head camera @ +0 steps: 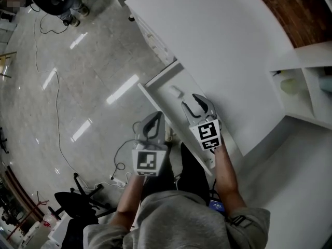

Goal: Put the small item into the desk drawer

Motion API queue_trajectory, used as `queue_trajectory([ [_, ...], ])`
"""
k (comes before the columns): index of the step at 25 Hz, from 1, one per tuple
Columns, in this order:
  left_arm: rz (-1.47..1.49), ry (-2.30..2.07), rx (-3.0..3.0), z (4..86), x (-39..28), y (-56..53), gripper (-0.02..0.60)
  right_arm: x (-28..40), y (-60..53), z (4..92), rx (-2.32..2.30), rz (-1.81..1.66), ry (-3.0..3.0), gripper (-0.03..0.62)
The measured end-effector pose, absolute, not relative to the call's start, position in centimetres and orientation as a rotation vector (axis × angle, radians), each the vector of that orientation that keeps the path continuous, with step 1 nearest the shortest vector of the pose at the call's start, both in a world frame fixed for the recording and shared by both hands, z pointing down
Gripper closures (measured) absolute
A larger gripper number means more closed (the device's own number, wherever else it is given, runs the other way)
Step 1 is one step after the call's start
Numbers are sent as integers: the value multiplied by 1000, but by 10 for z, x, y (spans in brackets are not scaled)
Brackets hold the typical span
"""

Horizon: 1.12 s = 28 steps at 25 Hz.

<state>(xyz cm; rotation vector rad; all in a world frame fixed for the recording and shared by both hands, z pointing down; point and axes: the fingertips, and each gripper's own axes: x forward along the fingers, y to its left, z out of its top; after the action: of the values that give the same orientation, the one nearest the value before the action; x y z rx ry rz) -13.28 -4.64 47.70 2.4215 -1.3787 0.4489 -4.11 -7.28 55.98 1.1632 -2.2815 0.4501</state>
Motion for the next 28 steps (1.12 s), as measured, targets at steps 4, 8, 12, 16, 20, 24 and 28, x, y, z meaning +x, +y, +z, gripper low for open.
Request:
queue_trajectory([
  [4, 432, -1373, 2465, 451, -126, -42, 569, -29, -68, 516, 1257, 399, -2302, 428],
  [8, 425, -1362, 2514, 427, -117, -37, 569, -18, -61, 478, 1338, 353, -2314, 458],
  [12, 397, -1357, 2567, 399, -108, -30, 569, -9, -47, 442, 1422, 310, -2334, 491],
  [16, 371, -1368, 2607, 373, -105, -23, 569, 0, -32, 409, 1519, 280, -2343, 534],
  [20, 339, -1382, 2642, 349, -107, -17, 569, 8, -16, 380, 1606, 250, -2346, 557],
  [24, 317, -1374, 2679, 326, -107, -6, 569, 11, 3, 356, 1667, 233, -2342, 580],
  [28, 296, -1351, 2723, 309, -104, 3, 569, 12, 17, 341, 1711, 221, -2340, 591],
])
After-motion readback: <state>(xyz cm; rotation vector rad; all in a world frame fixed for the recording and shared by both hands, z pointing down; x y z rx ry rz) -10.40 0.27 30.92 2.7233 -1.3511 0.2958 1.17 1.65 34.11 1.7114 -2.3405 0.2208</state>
